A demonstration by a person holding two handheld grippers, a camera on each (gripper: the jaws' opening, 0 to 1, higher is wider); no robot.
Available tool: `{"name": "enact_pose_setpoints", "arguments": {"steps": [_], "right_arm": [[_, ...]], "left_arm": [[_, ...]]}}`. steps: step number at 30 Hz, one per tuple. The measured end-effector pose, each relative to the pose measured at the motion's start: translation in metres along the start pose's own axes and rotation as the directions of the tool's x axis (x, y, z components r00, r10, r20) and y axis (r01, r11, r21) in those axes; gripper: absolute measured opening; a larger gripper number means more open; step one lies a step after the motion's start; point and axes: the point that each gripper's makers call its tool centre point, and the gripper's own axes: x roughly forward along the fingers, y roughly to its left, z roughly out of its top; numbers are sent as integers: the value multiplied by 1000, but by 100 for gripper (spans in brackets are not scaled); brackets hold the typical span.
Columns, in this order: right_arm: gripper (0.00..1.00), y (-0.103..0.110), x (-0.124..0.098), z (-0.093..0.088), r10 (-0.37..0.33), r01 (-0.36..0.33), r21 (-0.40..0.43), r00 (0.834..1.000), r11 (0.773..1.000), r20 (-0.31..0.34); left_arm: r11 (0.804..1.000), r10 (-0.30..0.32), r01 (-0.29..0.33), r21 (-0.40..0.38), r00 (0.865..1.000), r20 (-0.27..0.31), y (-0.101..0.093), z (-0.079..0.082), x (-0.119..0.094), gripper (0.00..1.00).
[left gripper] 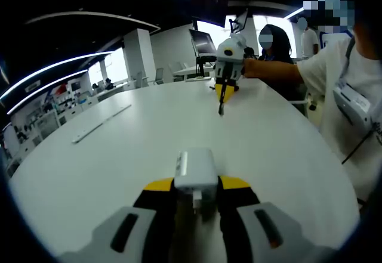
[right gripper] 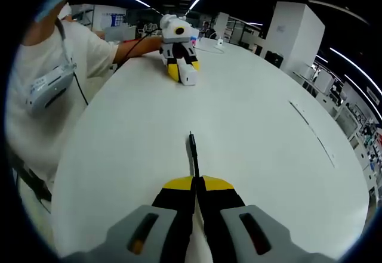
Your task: Plug the desk Type‑C cable into the charger adapter.
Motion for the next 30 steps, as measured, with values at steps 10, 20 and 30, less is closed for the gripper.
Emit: {"name": "enact_pose_setpoints", "arguments": {"steps": [10, 20, 30], "right_arm": [[2, 1, 4, 5, 1, -1, -6, 1000, 1000, 8], [2, 2, 9, 11, 9, -9, -14, 1000, 1000, 20], [2, 2, 12, 15, 17, -17, -21, 1000, 1000, 25]], "left_arm": [[1000, 0, 0, 4, 1000, 0, 0, 0, 0, 26], [1000, 1, -1, 8, 1000, -1, 1, 1, 0, 26], [1000, 3, -3, 11, 1000, -2, 1, 1, 0, 26]]}}
